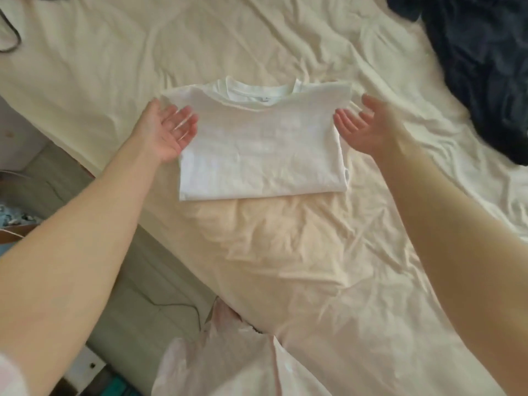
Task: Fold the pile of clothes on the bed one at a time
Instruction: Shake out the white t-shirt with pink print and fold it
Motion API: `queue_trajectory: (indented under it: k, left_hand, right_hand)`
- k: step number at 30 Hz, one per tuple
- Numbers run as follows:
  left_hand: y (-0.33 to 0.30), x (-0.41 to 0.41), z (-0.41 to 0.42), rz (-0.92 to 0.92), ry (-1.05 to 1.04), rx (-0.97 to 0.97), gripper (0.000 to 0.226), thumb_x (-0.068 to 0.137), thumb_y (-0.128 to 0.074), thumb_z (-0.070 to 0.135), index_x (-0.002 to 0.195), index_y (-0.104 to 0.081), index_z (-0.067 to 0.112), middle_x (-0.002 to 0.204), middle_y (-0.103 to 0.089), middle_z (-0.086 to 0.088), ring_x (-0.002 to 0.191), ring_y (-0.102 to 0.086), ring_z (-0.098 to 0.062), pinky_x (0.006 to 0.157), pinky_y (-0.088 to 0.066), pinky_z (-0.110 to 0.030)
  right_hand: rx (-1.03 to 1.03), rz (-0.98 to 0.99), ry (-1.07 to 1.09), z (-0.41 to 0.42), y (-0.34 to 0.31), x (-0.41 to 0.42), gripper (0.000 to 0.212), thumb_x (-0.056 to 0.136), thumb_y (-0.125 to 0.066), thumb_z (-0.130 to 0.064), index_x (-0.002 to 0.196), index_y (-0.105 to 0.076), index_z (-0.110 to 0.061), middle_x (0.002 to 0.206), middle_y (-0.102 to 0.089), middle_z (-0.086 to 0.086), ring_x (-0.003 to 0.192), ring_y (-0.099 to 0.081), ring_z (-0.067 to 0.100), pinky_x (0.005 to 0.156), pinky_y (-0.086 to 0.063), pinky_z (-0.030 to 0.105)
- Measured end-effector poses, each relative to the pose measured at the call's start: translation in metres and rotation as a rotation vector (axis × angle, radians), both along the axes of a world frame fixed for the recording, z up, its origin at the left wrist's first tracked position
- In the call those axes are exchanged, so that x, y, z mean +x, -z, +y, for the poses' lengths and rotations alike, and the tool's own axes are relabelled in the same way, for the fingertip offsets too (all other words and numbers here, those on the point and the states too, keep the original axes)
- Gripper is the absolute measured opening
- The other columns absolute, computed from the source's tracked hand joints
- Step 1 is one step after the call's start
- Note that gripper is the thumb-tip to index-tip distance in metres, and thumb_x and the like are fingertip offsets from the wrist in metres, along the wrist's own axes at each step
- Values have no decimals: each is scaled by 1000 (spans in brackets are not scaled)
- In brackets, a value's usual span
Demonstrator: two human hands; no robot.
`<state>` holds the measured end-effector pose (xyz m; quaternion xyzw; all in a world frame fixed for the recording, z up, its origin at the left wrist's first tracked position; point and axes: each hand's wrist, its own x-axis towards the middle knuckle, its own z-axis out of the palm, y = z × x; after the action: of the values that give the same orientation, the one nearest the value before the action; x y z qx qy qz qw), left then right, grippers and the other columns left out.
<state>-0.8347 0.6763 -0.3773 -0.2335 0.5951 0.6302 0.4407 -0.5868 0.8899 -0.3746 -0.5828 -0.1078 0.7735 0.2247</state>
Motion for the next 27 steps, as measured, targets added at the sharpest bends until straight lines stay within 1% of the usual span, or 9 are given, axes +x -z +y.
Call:
queue_trajectory:
  k: [3, 5, 7, 9, 13, 16, 19, 23, 27]
  left_hand:
    - [22, 8, -11, 30, 40, -125, 20, 98, -43, 29, 88, -52, 14, 85, -62, -2, 68, -64, -15, 60, -51, -23]
    - [40, 16, -36, 172, 70, -289, 10, 94, -49, 17, 97, -56, 10, 84, -61, -7, 59, -60, -13, 53, -48, -23]
    - [58, 27, -66, 335, 182, -524, 25, 91, -55, 14, 115, -55, 7, 101, -62, -13, 77, -58, -17, 67, -51, -30]
    - [68, 42, -90, 350, 227, -595, 25, 89, -61, 21, 112, -56, 11, 99, -60, -6, 86, -53, -18, 73, -50, -34]
    - [71, 62, -97, 109, 218, -370, 18, 88, -64, 33, 87, -60, 16, 74, -58, 0, 58, -52, -13, 49, -45, -24]
    - [71, 61, -94, 83, 238, -343, 23, 85, -69, 30, 92, -59, 11, 76, -56, -3, 59, -52, -14, 48, -48, -22]
    - [68, 64, -97, 75, 148, -333, 11, 86, -66, 13, 82, -58, 9, 72, -54, -4, 57, -50, -13, 48, -49, -20]
    - [52, 73, -112, 58, 35, -303, 9, 88, -63, 8, 81, -58, 10, 75, -58, -4, 60, -51, -13, 46, -46, -18]
    - [31, 102, -146, 29, 115, -296, 6, 91, -58, 8, 88, -60, 12, 88, -65, -2, 76, -60, -12, 63, -48, -23]
  right_hand:
    - [75, -197, -164, -20, 16, 6, 7, 93, -51, -12, 99, -53, -10, 100, -51, 8, 86, -60, 20, 70, -56, 31]
    - [119, -373, -201, -43, 31, 22, 10, 92, -50, -10, 83, -52, -13, 87, -51, 4, 73, -57, 15, 60, -52, 26]
    - [171, -574, -231, -67, 45, 41, 17, 91, -53, -13, 75, -50, -14, 75, -47, 3, 60, -48, 13, 52, -43, 24]
    - [179, -675, -279, -86, 60, 57, 20, 90, -61, -26, 80, -49, -13, 74, -44, 3, 58, -43, 13, 54, -41, 28]
    - [-19, -477, -264, -94, 72, 61, 37, 86, -67, -39, 111, -54, -15, 83, -51, -3, 67, -51, 10, 64, -50, 28]
    - [-128, -298, -163, -82, 71, 57, 23, 89, -64, -26, 109, -55, -17, 99, -61, 0, 86, -61, 14, 66, -51, 29]
    - [-154, -275, -76, -80, 65, 58, 29, 89, -62, -10, 117, -54, -11, 96, -62, 3, 85, -63, 15, 63, -53, 28]
    - [-147, -262, -11, -93, 51, 73, 16, 87, -58, -4, 102, -58, -10, 91, -63, 3, 78, -64, 14, 53, -54, 22]
    - [-155, -368, -89, -130, 41, 111, 8, 88, -57, -4, 93, -58, -11, 86, -61, 3, 73, -60, 13, 51, -53, 20]
